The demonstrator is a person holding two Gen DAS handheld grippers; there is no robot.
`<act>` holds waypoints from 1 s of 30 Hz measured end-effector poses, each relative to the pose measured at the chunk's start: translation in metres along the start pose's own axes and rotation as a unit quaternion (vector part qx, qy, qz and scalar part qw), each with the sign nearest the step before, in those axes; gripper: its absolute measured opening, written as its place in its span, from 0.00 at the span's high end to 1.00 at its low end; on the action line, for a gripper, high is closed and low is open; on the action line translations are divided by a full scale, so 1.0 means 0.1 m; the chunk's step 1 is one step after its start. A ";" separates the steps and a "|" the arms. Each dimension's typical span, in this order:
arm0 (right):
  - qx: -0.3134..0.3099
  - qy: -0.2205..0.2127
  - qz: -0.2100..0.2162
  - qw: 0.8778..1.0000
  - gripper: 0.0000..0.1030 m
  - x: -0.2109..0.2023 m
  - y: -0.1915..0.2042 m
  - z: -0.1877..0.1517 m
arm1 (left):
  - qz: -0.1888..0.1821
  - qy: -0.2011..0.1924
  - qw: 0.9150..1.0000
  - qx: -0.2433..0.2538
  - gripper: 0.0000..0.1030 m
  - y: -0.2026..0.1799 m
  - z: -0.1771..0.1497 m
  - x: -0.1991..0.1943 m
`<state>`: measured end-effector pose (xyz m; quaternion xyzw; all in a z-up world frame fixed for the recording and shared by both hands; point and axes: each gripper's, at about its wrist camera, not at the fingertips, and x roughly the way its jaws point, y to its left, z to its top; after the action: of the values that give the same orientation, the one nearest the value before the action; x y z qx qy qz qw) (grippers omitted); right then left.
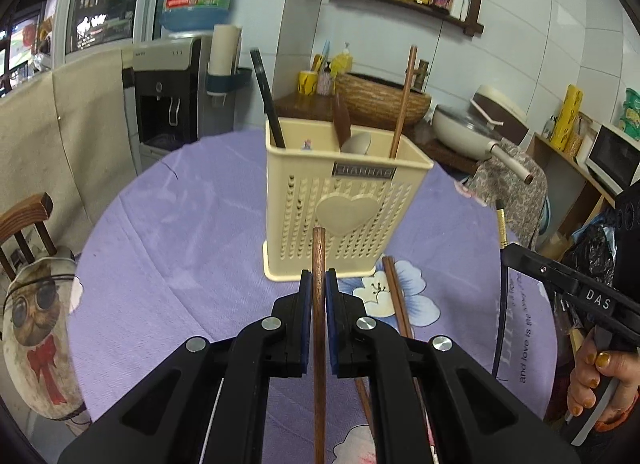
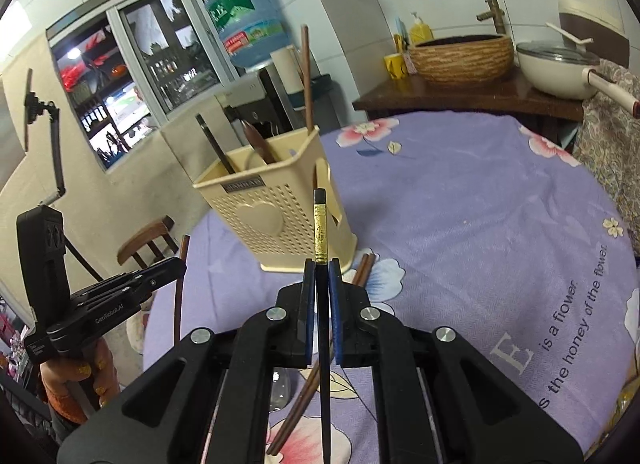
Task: Organize utensils
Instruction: 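Lift both chopsticks and carry them above the cream holder with both tools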
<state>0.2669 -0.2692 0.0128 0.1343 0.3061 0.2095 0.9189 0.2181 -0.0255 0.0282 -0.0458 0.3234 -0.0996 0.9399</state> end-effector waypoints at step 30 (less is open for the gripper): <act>-0.054 -0.060 0.037 0.996 0.93 -0.61 0.31 0.39 | -0.017 -0.085 0.996 0.027 0.93 -0.08 0.36 -0.66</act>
<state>0.2373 -0.2753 0.0850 0.1085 0.2332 0.2513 0.9331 0.1876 -0.0184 0.0972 -0.0345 0.2387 -0.1198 0.9631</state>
